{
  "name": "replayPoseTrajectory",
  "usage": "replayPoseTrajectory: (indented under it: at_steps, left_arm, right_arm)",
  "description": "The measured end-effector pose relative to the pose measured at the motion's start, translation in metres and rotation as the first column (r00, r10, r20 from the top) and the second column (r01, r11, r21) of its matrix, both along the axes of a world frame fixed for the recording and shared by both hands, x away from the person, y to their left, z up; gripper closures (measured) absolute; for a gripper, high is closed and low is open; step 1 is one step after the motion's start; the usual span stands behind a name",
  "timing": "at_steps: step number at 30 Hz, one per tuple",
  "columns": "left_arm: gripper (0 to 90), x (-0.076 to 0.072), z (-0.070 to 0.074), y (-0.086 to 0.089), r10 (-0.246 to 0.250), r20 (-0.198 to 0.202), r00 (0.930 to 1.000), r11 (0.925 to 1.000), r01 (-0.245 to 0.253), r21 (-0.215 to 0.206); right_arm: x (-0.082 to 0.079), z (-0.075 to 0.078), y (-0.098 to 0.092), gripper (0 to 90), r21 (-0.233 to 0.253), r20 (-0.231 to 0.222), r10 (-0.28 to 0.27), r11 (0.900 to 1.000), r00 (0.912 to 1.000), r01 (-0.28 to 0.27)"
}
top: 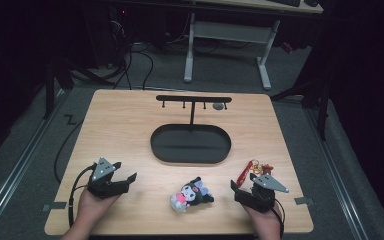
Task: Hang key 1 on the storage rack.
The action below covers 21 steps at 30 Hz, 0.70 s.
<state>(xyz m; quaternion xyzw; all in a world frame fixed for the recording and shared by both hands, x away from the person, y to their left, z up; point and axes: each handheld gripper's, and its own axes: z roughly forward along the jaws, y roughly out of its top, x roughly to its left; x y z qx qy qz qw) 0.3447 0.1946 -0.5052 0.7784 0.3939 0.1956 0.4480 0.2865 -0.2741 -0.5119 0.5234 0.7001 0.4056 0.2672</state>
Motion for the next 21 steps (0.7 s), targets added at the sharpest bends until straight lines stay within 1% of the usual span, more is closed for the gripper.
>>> replayPoseTrajectory:
  at_steps: [1, 2, 4, 5, 7, 8, 9, 11, 12, 14, 16, 20, 21]
  left_arm:
    - [28.0, 0.000, 0.001, 0.000, -0.006, -0.002, 1.0000, 0.9999, 0.005, -0.011]
    - [28.0, 0.001, 0.001, -0.001, -0.015, -0.001, 0.9999, 0.9998, 0.015, -0.012]
    - [26.7, 0.002, -0.001, -0.005, -0.054, 0.015, 0.9984, 0.9986, 0.054, -0.002]
    - [25.7, 0.003, -0.002, -0.008, -0.063, 0.019, 0.9978, 0.9980, 0.063, 0.007]
    - [24.0, 0.004, -0.003, -0.009, -0.067, 0.015, 0.9977, 0.9977, 0.067, 0.016]
    - [24.0, 0.004, -0.005, -0.011, -0.065, 0.002, 0.9979, 0.9978, 0.065, 0.011]
    - [23.4, 0.004, -0.006, -0.011, -0.065, -0.006, 0.9979, 0.9979, 0.065, -0.001]
    - [22.9, 0.003, -0.006, -0.012, -0.068, -0.006, 0.9977, 0.9977, 0.068, 0.003]
    - [22.7, 0.002, -0.004, -0.013, -0.079, 0.014, 0.9968, 0.9966, 0.078, 0.025]
    - [22.7, 0.002, -0.003, -0.013, -0.076, 0.016, 0.9969, 0.9968, 0.076, 0.024]
    - [22.7, 0.001, -0.002, -0.013, -0.072, 0.013, 0.9974, 0.9974, 0.071, 0.014]
    - [22.7, 0.001, -0.001, -0.014, -0.085, 0.023, 0.9961, 0.9959, 0.085, 0.032]
    - [22.7, 0.001, -0.001, -0.014, -0.090, 0.021, 0.9957, 0.9957, 0.090, 0.021]
  right_arm:
    - [0.001, -0.001, 0.000, 19.9, 0.004, -0.006, -0.002, 1.000, 1.0000, 0.002]
    - [0.002, -0.002, -0.001, 19.5, -0.002, -0.010, -0.001, 1.000, 0.9999, 0.001]
    - [0.003, -0.003, -0.001, 19.0, -0.020, -0.019, 0.012, 1.000, 0.9997, -0.012]
    - [0.002, -0.003, 0.000, 18.6, -0.023, -0.019, 0.013, 1.000, 0.9997, -0.013]
    - [0.002, -0.003, 0.000, 18.6, -0.028, -0.013, 0.016, 0.999, 0.9998, -0.016]
    - [0.002, -0.003, -0.001, 18.6, -0.025, -0.012, 0.018, 1.000, 0.9998, -0.019]
    - [0.002, -0.003, -0.002, 18.3, -0.011, -0.020, 0.017, 1.000, 0.9997, -0.017]
    - [0.002, -0.003, -0.003, 18.3, -0.011, -0.020, 0.018, 1.000, 0.9996, -0.019]
    - [0.001, -0.004, -0.003, 18.3, -0.004, -0.029, 0.022, 1.000, 0.9993, -0.022]
    - [0.001, -0.004, -0.003, 18.4, -0.002, -0.033, 0.023, 1.000, 0.9992, -0.023]
    - [0.000, -0.006, -0.004, 18.6, 0.004, -0.041, 0.026, 1.000, 0.9988, -0.026]
    - [0.000, -0.006, -0.004, 18.9, 0.000, -0.042, 0.029, 1.000, 0.9987, -0.029]
    - [0.000, -0.006, -0.004, 19.2, 0.004, -0.041, 0.029, 1.000, 0.9987, -0.029]
